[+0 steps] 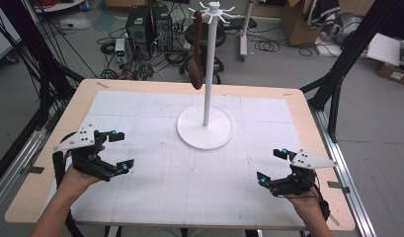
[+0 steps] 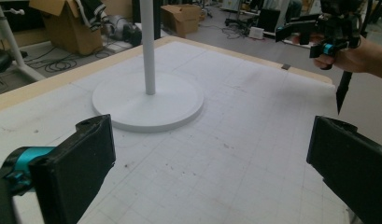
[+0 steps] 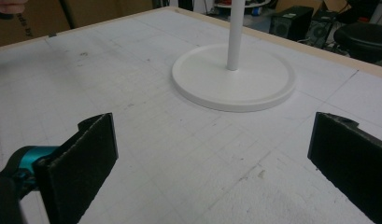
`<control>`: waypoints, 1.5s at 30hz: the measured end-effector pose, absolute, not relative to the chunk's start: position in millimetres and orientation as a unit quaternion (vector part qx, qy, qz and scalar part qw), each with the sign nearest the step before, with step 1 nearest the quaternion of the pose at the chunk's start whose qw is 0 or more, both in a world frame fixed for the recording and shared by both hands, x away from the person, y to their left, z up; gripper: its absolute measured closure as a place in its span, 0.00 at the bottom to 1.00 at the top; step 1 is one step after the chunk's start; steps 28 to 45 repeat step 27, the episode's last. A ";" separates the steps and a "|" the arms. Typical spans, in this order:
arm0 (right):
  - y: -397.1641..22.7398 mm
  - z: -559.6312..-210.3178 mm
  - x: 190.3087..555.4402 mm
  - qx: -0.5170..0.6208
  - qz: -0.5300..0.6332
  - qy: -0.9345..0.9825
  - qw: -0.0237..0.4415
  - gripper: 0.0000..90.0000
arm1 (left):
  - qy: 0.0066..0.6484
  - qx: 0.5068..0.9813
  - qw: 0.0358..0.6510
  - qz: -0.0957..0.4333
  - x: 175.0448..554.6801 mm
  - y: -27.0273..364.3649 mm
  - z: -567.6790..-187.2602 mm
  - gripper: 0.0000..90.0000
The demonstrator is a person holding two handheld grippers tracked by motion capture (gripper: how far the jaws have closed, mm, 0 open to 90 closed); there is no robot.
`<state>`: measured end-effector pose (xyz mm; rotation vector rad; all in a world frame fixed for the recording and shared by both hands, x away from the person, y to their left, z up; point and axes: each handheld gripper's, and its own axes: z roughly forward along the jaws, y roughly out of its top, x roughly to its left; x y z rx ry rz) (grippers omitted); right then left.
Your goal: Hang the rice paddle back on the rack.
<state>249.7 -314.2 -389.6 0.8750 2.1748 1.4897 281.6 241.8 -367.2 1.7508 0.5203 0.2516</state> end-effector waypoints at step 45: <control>-313.7 -390.4 248.8 0.304 0.531 0.771 0.180 0.01 | 0.222 0.762 0.597 0.112 273.6 246.9 -389.0 0.02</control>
